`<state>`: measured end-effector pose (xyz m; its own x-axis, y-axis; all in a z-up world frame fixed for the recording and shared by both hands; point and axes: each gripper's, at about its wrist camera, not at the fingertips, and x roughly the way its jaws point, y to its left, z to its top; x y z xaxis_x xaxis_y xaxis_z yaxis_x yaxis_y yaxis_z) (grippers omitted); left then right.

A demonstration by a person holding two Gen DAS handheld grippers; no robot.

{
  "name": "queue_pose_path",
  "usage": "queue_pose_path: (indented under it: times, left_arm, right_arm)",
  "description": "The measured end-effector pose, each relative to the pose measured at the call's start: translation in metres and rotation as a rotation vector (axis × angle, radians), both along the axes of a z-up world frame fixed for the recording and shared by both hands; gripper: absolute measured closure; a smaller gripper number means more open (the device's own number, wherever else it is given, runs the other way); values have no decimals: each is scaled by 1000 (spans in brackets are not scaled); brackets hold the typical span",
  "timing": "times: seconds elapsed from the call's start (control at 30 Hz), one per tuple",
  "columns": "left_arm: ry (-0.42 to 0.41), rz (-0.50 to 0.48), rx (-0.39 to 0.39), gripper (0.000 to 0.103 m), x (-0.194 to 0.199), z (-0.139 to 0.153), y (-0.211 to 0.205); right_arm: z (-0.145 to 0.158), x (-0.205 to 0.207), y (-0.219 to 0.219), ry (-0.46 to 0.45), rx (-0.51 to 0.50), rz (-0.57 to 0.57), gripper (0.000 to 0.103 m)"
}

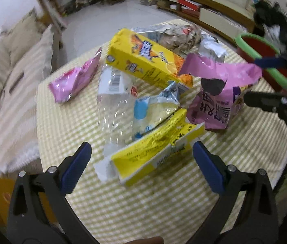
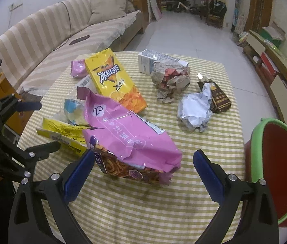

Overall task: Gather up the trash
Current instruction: 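Grasp the yellow paper packet with left tool while right tool grasps the pink snack bag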

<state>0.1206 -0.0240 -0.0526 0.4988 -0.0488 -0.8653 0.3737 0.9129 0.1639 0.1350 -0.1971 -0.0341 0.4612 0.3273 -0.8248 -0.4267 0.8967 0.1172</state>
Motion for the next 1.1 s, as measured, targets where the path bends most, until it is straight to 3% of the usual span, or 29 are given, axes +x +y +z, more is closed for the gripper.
queue_pose_path:
  times: [0.33,0.4,0.47,0.53,0.6,0.63,0.8,1.1]
  left_arm:
    - [33,-128,109,6,3,-29,-16]
    - [44,-139,110,10,1,-32,-18]
    - [41,-132,118,13,-1,-34,-18]
    - [45,-104,103,21,0,-33,-12]
    - [43,-73,87,36,2,-30,-7]
    - [44,-58,71,37,3,-28,-4]
    - [62,-30,23,50,3,-23,6]
    - [71,45,-66,54,-9,-11,16]
  right_arm:
    - [-14,13,11,19,-6,88,12]
    - [-17,13,12,27,-1,106,20]
    - [-18,12,14,28,-2,115,39]
    - [-16,12,11,8,-4,102,52]
    - [-15,14,6,13,14,92,63]
    - [-15,15,3,17,20,87,67]
    - [-12,13,-5,19,42,79,76]
    - [4,-2,-8,-17,47,72,85]
